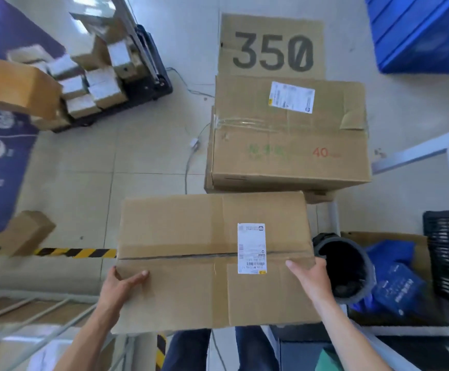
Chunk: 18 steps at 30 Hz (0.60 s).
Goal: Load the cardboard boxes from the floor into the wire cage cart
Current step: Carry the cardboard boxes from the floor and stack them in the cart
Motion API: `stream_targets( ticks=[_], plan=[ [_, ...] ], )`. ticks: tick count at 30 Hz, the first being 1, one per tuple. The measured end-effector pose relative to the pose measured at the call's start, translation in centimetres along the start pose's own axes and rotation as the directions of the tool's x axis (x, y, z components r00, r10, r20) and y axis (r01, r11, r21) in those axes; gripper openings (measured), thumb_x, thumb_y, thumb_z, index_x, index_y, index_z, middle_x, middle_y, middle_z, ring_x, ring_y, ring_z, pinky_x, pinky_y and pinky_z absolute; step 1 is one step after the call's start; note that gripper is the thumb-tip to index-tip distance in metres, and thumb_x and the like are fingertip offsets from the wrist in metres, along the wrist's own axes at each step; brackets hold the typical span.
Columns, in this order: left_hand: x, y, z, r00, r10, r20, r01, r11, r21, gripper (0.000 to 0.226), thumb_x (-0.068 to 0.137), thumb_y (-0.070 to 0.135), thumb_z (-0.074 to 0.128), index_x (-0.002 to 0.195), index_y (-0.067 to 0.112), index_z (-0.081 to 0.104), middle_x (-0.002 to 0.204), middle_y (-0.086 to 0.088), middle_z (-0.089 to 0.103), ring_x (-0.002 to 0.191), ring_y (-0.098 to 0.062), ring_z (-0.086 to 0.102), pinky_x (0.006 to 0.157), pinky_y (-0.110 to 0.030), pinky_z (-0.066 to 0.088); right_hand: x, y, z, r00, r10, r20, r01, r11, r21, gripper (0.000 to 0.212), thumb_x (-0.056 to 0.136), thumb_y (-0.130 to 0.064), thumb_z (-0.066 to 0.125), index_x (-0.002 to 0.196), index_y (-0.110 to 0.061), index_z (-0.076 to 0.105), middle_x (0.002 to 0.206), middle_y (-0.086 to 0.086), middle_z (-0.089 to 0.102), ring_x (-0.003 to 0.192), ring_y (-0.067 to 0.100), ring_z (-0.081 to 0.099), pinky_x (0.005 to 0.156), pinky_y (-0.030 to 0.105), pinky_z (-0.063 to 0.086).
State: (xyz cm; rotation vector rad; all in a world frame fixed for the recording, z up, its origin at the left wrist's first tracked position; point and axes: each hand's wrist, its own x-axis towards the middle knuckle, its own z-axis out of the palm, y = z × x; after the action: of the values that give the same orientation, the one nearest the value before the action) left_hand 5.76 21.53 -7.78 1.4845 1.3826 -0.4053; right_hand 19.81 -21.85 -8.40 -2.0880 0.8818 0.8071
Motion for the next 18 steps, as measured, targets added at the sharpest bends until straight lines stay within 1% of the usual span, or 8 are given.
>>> stream_targets(
  ticks=[3,5,9,10,12,14,16,18],
  plan=[
    [-4.6,1.8,-3.7,1.0,-0.012,-0.017,0.011,0.999,-0.033,0.061,0.07,0.02,0.09,0.118,0.018,0.054,0.108,-0.009,0.068,0.091,-0.024,0.065,0.066,-0.035,0.05,-4.1,-2.9,-1.8,0.999,-0.027,0.025,0.029,0.998,-0.048,0.083,0.074,-0.045,0.084,0.134,-0.007,0.041,0.126,0.01,0.061,0.11,0.031,0.061,0.094,0.046,0.052],
    [-7.7,2.9,-5.8,1.0,-0.016,-0.023,0.015,0.999,-0.049,0.067,0.07,0.023,0.09,0.124,0.015,0.052,0.11,-0.009,0.066,0.095,-0.027,0.064,0.072,-0.039,0.051,-6.4,-5.1,-3.5,0.998,-0.053,0.026,0.055,0.996,-0.073,0.083,0.07,-0.05,0.084,0.13,-0.009,0.044,0.124,0.011,0.062,0.108,0.033,0.062,0.093,0.049,0.053],
    [-14.0,4.4,-9.5,0.994,0.035,-0.105,-0.044,0.995,-0.086,0.061,0.07,0.031,0.089,0.117,0.022,0.051,0.097,0.005,0.064,0.086,-0.016,0.062,0.063,-0.031,0.047,-9.9,-9.5,-6.5,0.986,-0.161,0.052,0.164,0.985,-0.051,0.095,0.052,-0.063,0.084,0.124,-0.011,0.051,0.117,0.009,0.066,0.105,0.033,0.065,0.092,0.052,0.054],
    [-15.4,4.5,-10.5,0.99,0.056,-0.132,-0.069,0.993,-0.095,0.061,0.07,0.035,0.089,0.117,0.024,0.051,0.099,0.005,0.064,0.087,-0.016,0.063,0.065,-0.032,0.049,-10.9,-10.7,-7.1,0.979,-0.198,0.054,0.201,0.979,-0.044,0.098,0.047,-0.065,0.083,0.122,-0.011,0.052,0.113,0.009,0.068,0.103,0.032,0.066,0.091,0.052,0.055],
    [-18.2,4.8,-12.5,0.977,0.093,-0.193,-0.117,0.986,-0.12,0.066,0.065,0.046,0.089,0.117,0.027,0.053,0.104,0.006,0.066,0.093,-0.018,0.065,0.08,-0.04,0.054,-12.7,-13.3,-7.9,0.958,-0.282,0.059,0.285,0.957,-0.055,0.096,0.042,-0.068,0.081,0.118,-0.013,0.056,0.108,0.005,0.07,0.099,0.029,0.068,0.089,0.05,0.056],
    [-20.8,4.6,-14.6,0.957,0.117,-0.264,-0.158,0.977,-0.141,0.07,0.062,0.058,0.086,0.117,0.03,0.052,0.105,0.011,0.065,0.095,-0.015,0.064,0.09,-0.045,0.054,-14.8,-16.3,-8.1,0.924,-0.378,0.053,0.382,0.92,-0.088,0.095,0.046,-0.069,0.08,0.12,-0.014,0.059,0.11,0.0,0.069,0.1,0.027,0.067,0.087,0.044,0.055],
    [-23.4,4.2,-16.6,0.931,0.123,-0.343,-0.189,0.968,-0.166,0.077,0.061,0.067,0.081,0.123,0.034,0.048,0.106,0.014,0.062,0.096,-0.012,0.062,0.09,-0.045,0.053,-17.4,-19.5,-7.7,0.887,-0.459,0.061,0.463,0.877,-0.132,0.102,0.054,-0.069,0.08,0.132,-0.012,0.049,0.113,-0.004,0.06,0.111,0.029,0.061,0.083,0.039,0.046],
    [-26.0,3.5,-18.7,0.901,0.104,-0.42,-0.212,0.952,-0.22,0.085,0.062,0.07,0.078,0.132,0.034,0.046,0.112,0.011,0.061,0.099,-0.014,0.061,0.089,-0.044,0.052,-20.1,-22.6,-6.4,0.846,-0.524,0.098,0.533,0.833,-0.145,0.104,0.062,-0.064,0.082,0.141,-0.012,0.039,0.125,0.005,0.058,0.119,0.032,0.056,0.084,0.039,0.04]
  ],
)
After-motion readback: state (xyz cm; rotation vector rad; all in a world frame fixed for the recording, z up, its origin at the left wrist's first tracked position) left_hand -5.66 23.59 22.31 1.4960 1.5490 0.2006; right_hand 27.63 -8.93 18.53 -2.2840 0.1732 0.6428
